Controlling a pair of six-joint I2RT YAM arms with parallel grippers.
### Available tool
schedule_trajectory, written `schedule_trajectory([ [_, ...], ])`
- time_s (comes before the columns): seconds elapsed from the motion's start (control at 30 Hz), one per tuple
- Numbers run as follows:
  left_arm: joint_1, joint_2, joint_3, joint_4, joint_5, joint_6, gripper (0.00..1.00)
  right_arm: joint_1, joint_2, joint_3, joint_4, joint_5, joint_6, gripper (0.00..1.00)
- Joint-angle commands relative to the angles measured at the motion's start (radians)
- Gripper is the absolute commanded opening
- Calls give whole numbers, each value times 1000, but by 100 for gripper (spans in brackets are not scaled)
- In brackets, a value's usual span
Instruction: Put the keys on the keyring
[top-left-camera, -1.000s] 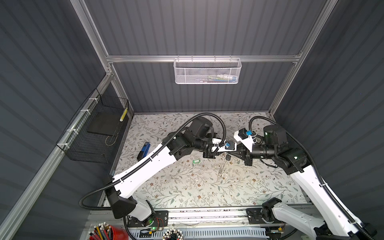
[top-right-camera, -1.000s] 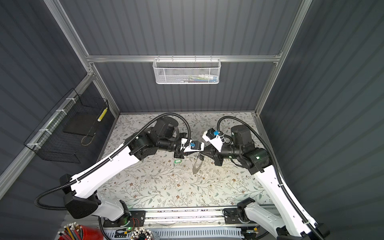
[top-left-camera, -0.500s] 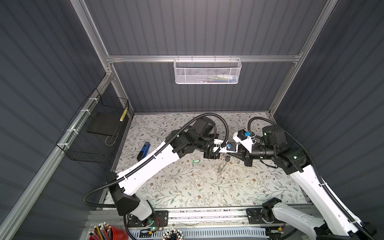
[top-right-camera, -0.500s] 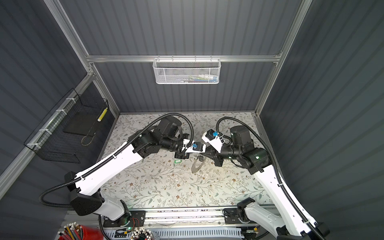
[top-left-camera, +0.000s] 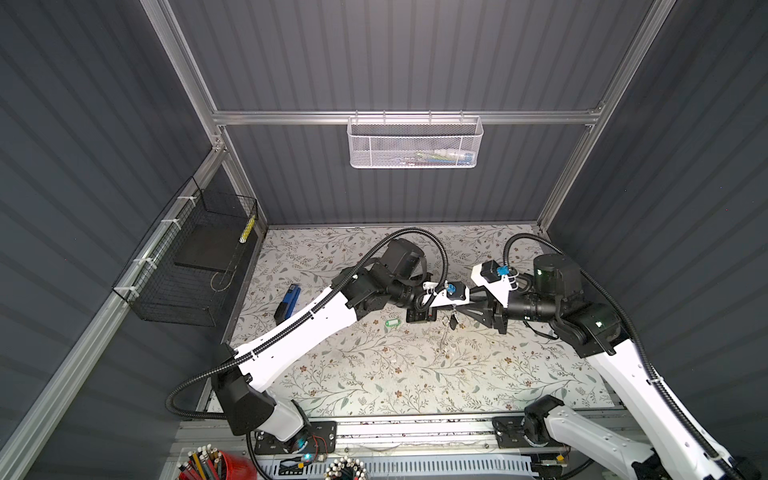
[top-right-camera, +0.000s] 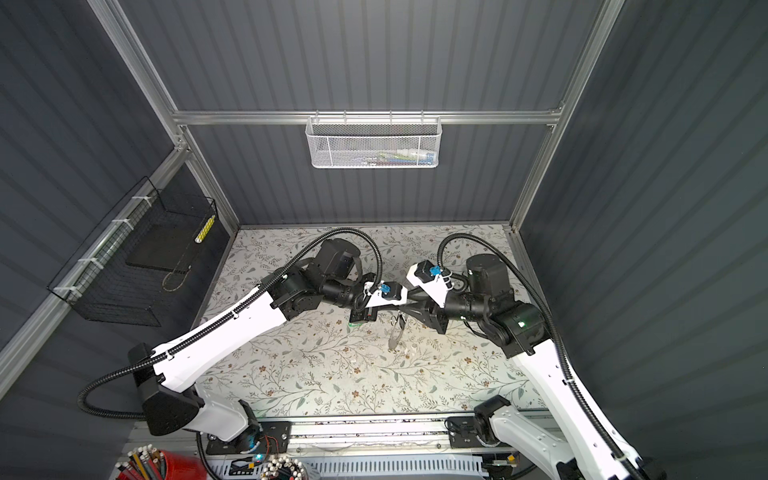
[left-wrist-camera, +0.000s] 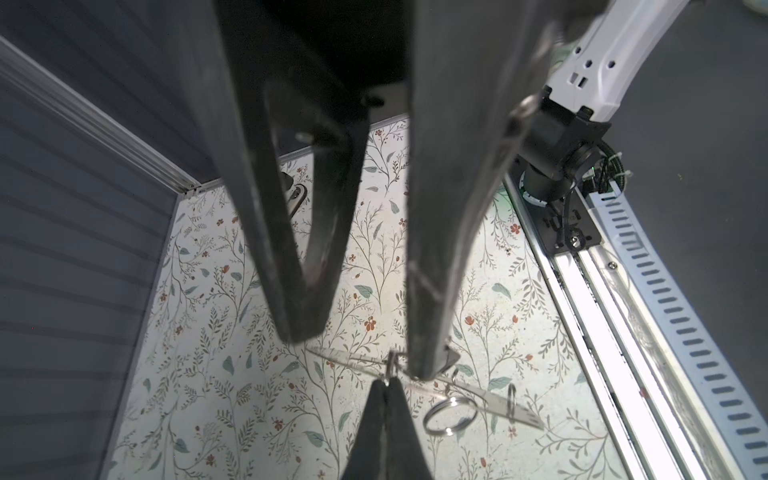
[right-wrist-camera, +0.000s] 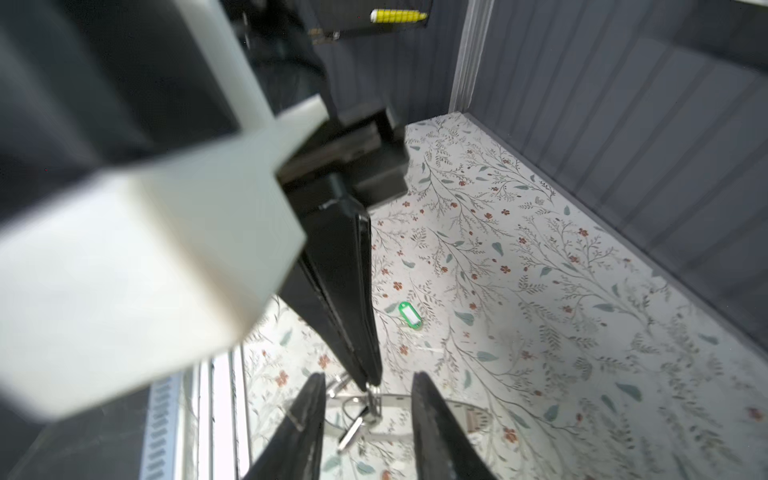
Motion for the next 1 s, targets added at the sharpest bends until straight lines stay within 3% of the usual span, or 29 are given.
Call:
schedule_trajectory([
  [0.0,40,-83,-61,170,73,-142,0,-2,-60,-49,79,34,18,49],
  [0.23,58,-166,-196,366,53,-293,0,-3,-136,-154,154,86,77,56],
  [0.57,56,-221,-296,580,15,-439,0,8,-118,-208,290,81,146,54],
  [0.97,57,-230,-322,651,21,-495,0,41,-75,-207,365,150,112,49],
])
